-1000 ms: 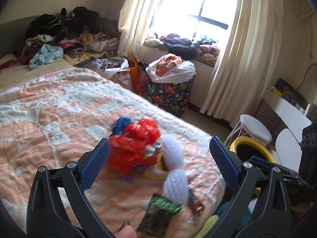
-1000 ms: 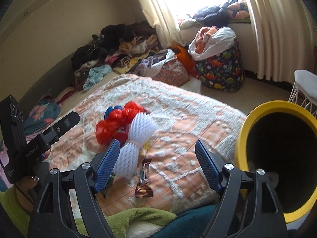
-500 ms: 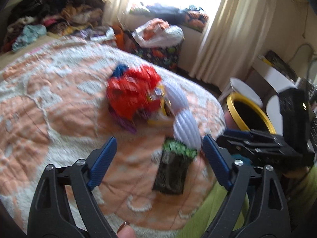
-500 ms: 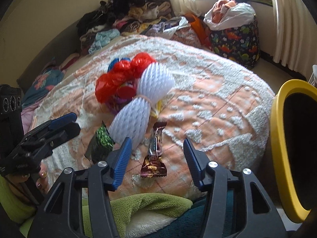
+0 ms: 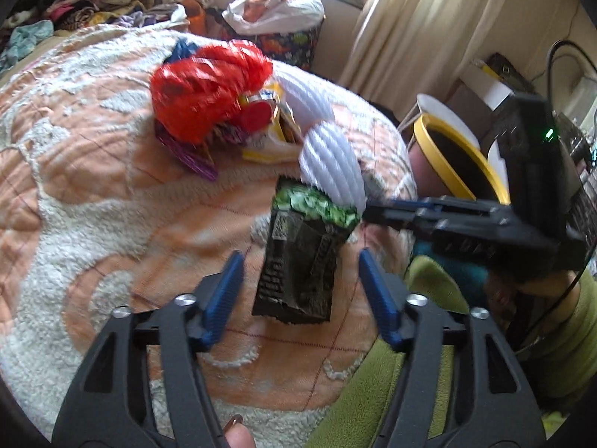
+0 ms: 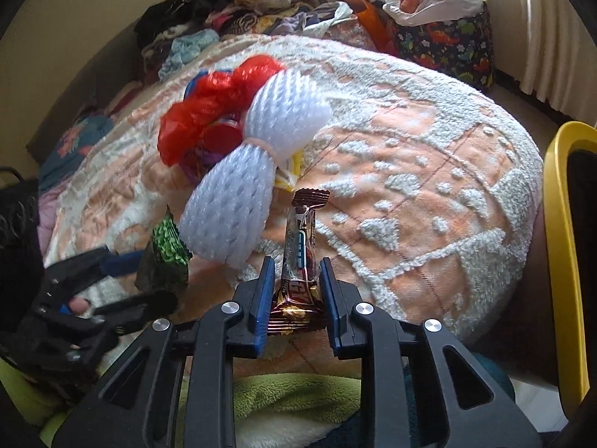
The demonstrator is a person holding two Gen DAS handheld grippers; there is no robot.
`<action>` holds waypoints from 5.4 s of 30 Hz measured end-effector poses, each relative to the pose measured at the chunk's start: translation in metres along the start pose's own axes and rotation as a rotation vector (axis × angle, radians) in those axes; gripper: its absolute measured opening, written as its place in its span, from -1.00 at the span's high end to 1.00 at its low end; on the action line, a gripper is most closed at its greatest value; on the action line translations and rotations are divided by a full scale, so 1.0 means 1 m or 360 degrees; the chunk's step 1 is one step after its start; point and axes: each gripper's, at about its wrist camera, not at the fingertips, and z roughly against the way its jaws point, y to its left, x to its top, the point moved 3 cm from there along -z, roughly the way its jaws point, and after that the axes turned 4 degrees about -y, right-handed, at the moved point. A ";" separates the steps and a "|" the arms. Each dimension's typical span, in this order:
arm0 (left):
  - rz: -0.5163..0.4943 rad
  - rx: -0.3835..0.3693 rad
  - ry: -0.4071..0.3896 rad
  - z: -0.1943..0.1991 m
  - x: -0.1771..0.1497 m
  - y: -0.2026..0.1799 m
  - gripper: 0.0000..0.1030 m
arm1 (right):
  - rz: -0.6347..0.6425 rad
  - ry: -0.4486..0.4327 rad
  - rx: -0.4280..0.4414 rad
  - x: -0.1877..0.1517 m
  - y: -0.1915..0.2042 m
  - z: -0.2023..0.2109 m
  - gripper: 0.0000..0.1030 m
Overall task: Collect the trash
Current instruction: 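Grasp the green snack wrapper with the left tool while the right tool grasps the brown chocolate wrapper, then carry both wrappers with both tools over the yellow-rimmed bin, then open both tools to drop the wrappers into the bin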
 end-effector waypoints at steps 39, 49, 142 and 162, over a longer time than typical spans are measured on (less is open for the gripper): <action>-0.0070 -0.0057 -0.0409 0.050 0.053 -0.053 0.68 | -0.0048 -0.0455 0.0043 0.034 -0.008 0.096 0.55; -0.0095 -0.0062 -0.0445 0.053 0.065 -0.064 0.68 | -0.0067 -0.0519 0.0016 0.040 -0.015 0.111 0.55; -0.0413 -0.0341 -0.0121 -0.102 0.094 -0.212 0.67 | -0.0859 -0.0796 -0.0486 -0.003 -0.226 0.207 0.55; -0.0407 -0.0339 -0.0221 -0.118 0.102 -0.228 -0.78 | -0.0992 -0.0851 -0.0523 -0.013 -0.248 0.217 -0.35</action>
